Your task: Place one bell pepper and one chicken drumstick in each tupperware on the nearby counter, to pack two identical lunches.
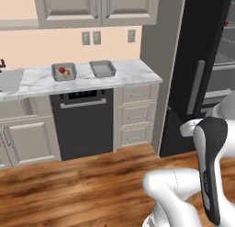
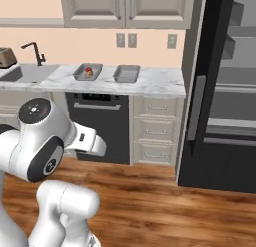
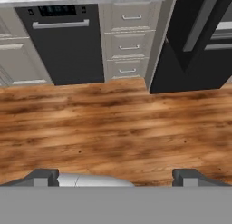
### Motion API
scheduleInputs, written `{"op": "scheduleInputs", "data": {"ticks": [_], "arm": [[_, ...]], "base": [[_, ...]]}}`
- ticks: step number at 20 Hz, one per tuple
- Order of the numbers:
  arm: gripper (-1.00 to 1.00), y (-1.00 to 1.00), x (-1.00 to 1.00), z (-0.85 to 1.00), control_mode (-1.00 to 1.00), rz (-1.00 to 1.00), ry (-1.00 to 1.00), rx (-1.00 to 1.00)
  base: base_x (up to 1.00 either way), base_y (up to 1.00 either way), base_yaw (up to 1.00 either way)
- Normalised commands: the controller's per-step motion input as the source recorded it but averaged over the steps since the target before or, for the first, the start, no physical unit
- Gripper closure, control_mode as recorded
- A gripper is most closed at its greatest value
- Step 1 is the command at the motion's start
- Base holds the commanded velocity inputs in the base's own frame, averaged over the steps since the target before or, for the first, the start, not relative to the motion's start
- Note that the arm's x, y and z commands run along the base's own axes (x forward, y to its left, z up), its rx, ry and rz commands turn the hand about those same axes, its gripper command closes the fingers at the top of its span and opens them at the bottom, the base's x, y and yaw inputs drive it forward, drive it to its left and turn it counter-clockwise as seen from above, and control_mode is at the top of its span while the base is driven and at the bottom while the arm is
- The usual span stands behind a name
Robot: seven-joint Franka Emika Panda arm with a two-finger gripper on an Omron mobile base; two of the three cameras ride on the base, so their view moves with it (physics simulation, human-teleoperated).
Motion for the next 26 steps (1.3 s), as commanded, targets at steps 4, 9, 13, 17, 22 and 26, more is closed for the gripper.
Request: {"op": "scheduleInputs", "data": {"ticks": [4,9,13,17,22,26], "arm": [[-1.00,0.00,0.00,0.00,1.00,0.00,0.00,0.00],[-1.00,0.00,0.00,0.00,1.00,0.00,0.00,0.00],[-1.00,0.00,0.00,0.00,1.00,0.00,0.00,0.00],[-1.00,0.00,0.00,0.00,1.00,0.00,0.00,0.00],[-1.00,0.00,0.00,0.00,1.00,0.00,0.00,0.00],[-1.00,0.00,0.00,0.00,1.00,0.00,0.00,0.00]], "base": [[-0.05,-0.90,-0.04],[0.00,-1.00,-0.08],[0.00,-0.96,-0.19],[0.00,-0.83,-0.26],[0.00,-0.68,-0.31],[0.11,-0.54,-0.37]]}}
